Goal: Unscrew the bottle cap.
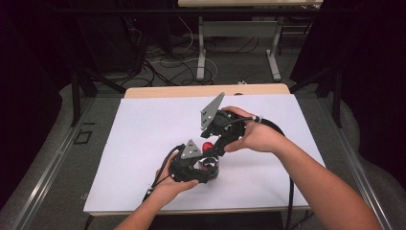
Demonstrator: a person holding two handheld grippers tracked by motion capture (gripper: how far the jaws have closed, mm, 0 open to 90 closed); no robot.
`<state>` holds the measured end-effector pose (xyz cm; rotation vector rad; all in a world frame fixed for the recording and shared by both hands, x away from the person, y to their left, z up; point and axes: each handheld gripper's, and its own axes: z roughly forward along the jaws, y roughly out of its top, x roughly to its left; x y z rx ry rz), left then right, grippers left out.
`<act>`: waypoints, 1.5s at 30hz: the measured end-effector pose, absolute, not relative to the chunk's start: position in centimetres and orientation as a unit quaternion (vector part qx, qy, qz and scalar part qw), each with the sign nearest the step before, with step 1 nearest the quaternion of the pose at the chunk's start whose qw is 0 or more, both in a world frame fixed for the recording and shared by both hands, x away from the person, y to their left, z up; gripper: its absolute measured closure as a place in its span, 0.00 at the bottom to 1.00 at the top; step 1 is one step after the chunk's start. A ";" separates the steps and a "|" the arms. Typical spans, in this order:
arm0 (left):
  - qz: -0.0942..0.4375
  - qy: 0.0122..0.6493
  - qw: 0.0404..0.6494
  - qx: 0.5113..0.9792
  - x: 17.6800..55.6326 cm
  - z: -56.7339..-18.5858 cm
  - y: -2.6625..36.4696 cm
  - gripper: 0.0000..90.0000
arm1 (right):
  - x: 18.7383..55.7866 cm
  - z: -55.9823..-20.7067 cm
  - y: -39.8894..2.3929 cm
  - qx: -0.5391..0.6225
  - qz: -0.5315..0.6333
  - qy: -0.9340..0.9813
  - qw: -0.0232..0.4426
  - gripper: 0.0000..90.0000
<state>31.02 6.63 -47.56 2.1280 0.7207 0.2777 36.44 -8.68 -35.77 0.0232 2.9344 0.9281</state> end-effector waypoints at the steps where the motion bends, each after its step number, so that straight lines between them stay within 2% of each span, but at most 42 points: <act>1: 0.109 0.291 0.426 0.849 31.0 -47.6 6.6 0.34 | 36.1 -35.8 -8.7 0.037 0.305 0.951 0.027 0.45; 5: 0.115 0.294 0.423 0.849 31.1 -47.5 6.8 0.34 | 35.4 -35.5 -8.7 0.114 0.294 0.947 0.062 0.48; 7: 0.113 0.294 0.426 0.848 31.1 -47.5 6.8 0.34 | 35.0 -35.4 -8.7 0.160 0.294 0.941 0.050 0.51; 11: 0.111 0.295 0.426 0.848 31.1 -47.5 6.7 0.34 | 34.6 -35.5 -8.3 0.211 0.282 0.933 0.080 0.51; 15: 0.114 0.296 0.426 0.848 31.1 -47.5 6.7 0.34 | 34.5 -35.8 -7.8 0.251 0.283 0.924 0.058 0.52; 21: 0.118 0.291 0.426 0.849 31.1 -47.5 6.8 0.34 | 34.3 -36.1 -7.3 0.294 0.270 0.914 0.068 0.67; 23: 0.117 0.293 0.423 0.849 31.1 -47.5 6.8 0.34 | 34.3 -36.1 -7.3 0.293 0.268 0.915 0.069 0.68; 27: 0.113 0.292 0.422 0.851 31.1 -47.5 6.8 0.34 | 34.6 -36.1 -7.4 0.257 0.266 0.927 0.058 0.68; 36: 0.111 0.277 0.427 0.854 31.0 -47.5 6.5 0.34 | 36.8 -36.0 -8.2 0.074 0.261 0.963 0.001 0.68; 40: 0.116 0.272 0.427 0.854 30.8 -47.4 6.4 0.34 | 37.2 -35.8 -8.3 -0.009 0.258 0.966 -0.007 0.68; 45: 0.113 0.269 0.426 0.856 30.7 -47.4 6.3 0.34 | 37.2 -35.7 -8.3 -0.046 0.255 0.966 -0.008 0.68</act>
